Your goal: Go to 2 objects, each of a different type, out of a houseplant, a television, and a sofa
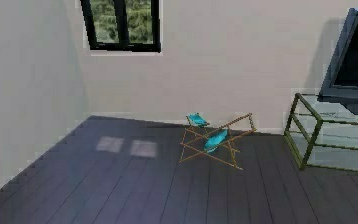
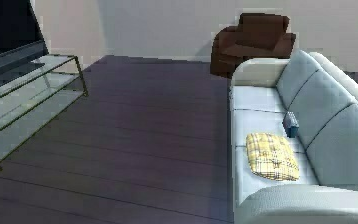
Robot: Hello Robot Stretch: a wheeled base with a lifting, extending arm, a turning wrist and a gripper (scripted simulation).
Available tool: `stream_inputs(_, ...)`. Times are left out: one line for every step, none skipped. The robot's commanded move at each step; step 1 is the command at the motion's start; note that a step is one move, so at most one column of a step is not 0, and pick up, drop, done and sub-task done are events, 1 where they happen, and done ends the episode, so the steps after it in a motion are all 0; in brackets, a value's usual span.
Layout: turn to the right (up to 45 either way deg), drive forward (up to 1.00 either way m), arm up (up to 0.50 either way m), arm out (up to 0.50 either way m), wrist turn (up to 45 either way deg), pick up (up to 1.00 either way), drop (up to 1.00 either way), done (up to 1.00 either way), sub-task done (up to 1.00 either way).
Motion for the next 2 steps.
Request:
stream_inputs(0.0, 0.05, 0.00, 0.00, 0.0, 0.00, 0.00, 0.00, 0.00)
stream_inputs(39.0, 0.00, 0.00, 0.00, 0.0, 0.00, 0.00, 0.00, 0.00)
